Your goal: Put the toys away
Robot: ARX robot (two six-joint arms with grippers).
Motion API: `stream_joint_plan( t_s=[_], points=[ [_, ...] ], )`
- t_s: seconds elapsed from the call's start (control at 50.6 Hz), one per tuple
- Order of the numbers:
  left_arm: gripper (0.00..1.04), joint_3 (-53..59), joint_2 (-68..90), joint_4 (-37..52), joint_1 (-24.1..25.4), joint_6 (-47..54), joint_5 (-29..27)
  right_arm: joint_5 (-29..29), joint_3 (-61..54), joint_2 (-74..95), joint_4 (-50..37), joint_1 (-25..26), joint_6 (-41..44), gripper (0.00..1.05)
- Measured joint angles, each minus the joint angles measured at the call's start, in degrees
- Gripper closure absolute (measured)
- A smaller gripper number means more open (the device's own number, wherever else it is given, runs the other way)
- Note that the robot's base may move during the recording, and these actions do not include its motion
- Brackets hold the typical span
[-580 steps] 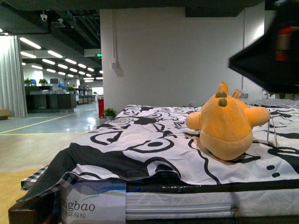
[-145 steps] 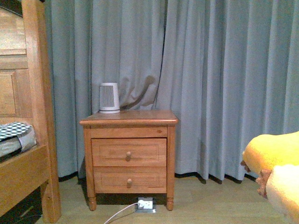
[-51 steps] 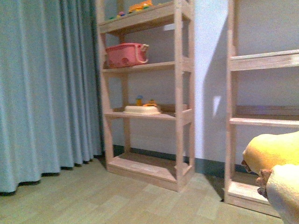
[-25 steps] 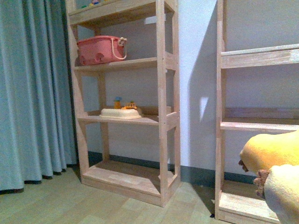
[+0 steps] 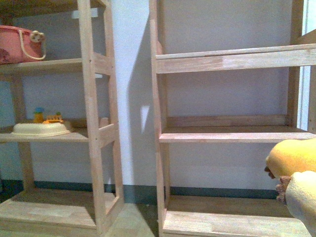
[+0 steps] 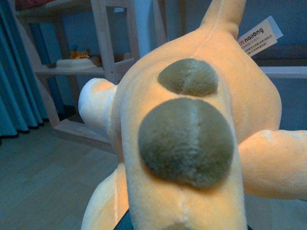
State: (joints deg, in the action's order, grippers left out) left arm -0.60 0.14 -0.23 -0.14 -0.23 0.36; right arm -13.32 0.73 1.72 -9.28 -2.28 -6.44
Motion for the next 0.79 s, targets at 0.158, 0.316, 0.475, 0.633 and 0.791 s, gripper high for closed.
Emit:
stream_joint_plan(
  t_s=[0.158,0.316,0.475,0.633,0.791],
  points=[
    [0.06,0.0,0.0,0.0,0.0,-0.02,-0.42,-0.74,0.0,0.0,0.0,-0.07,0.0,0.97],
    [0.06,0.0,0.0,0.0,0.0,0.0,-0.39,-0.68,0.0,0.0,0.0,-0.07,0.0,0.97],
    [0.06,0.0,-0.07,0.0,0.09,-0.02,-0.66,-1.14,0.0,0.02,0.0,-0.13,0.0,0.97],
    [0.06,0.0,-0.02,0.0,0.02,0.0,-0.02,0.28,0.0,-0.15,0.0,0.02,0.0,0.97],
    [0.06,0.0,0.02,0.0,0.02,0.0,-0.28,-0.31,0.0,-0.11,0.02,0.0,0.0,0.97]
  ],
)
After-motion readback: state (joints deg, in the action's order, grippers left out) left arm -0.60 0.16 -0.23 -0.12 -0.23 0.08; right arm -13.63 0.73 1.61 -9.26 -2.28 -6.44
